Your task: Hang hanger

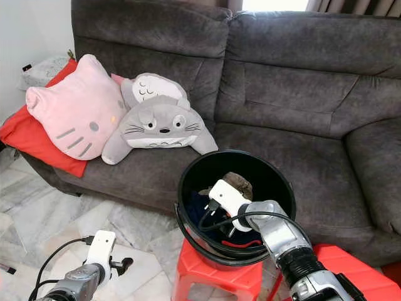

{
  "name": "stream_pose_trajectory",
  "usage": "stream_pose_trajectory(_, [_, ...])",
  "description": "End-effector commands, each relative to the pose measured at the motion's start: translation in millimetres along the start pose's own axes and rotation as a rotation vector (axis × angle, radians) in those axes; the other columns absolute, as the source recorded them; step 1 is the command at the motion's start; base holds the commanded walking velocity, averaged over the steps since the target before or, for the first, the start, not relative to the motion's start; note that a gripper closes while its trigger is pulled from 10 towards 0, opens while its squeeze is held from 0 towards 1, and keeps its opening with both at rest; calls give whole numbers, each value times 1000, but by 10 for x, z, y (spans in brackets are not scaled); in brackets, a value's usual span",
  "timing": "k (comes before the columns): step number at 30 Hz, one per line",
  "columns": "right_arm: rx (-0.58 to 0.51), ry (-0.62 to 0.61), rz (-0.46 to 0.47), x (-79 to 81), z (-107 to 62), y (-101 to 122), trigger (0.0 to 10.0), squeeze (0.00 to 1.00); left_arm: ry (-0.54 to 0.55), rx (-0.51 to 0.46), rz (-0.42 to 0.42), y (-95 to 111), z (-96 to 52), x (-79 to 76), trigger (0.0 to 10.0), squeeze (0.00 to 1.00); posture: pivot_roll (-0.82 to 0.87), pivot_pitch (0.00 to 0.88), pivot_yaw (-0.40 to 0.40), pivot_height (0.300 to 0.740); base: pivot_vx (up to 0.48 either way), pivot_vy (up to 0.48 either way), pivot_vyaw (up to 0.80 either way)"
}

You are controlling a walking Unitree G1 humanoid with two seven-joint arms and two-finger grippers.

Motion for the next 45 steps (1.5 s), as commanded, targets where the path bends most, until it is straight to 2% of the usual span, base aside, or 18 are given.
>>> stream_pose_trajectory(1, [18, -14, 20, -20, 3, -40, 10000, 0, 9, 12, 3, -40, -7, 26, 10000, 0, -118, 0, -7, 740, 0, 0, 0])
stream_pose_trajectory(8, [49, -19, 64, -12, 20, -143, 10000, 0, 5, 16, 4, -56, -9, 16, 10000, 0, -114, 0, -11, 740, 0, 0, 0])
stream_pose_trajectory(13, [62, -104, 139, -136, 38, -212, 10000, 0, 3, 18, 7, -71, -11, 11, 10000, 0, -107, 0, -13, 740, 0, 0, 0])
stream_pose_trajectory(19, [77, -113, 154, -127, 73, -271, 10000, 0, 5, 17, 4, -72, -12, 7, 10000, 0, -95, 0, -19, 740, 0, 0, 0])
stream_pose_trajectory(20, [82, -110, 153, -117, 79, -284, 8235, 0, 6, 17, 3, -71, -11, 7, 10000, 0, -95, 0, -19, 740, 0, 0, 0])
stream_pose_trajectory(21, [90, -106, 146, -106, 87, -304, 2000, 0, 6, 16, 2, -71, -11, 7, 10000, 0, -95, 0, -19, 740, 0, 0, 0])
stream_pose_trajectory(22, [95, -104, 142, -98, 92, -319, 0, 0, 7, 16, 1, -70, -11, 7, 10000, 0, -90, 0, -21, 740, 0, 0, 0])
stream_pose_trajectory(45, [70, -110, 147, -114, 119, -293, 0, 0, 7, 15, 3, -53, -8, 6, 10000, 0, -97, 0, -16, 740, 0, 0, 0])
Point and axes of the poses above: a point about 5 cm out from each wrist's last joint towards the gripper, its own z axis pointing out of the wrist towards the gripper, its own y axis along the axis of the wrist's last joint, x = y × z, the point moved 3 cm from there along z, pointing out of the wrist towards the gripper, and after that the axes turned 11 degrees about z, right-handed, at the moved point
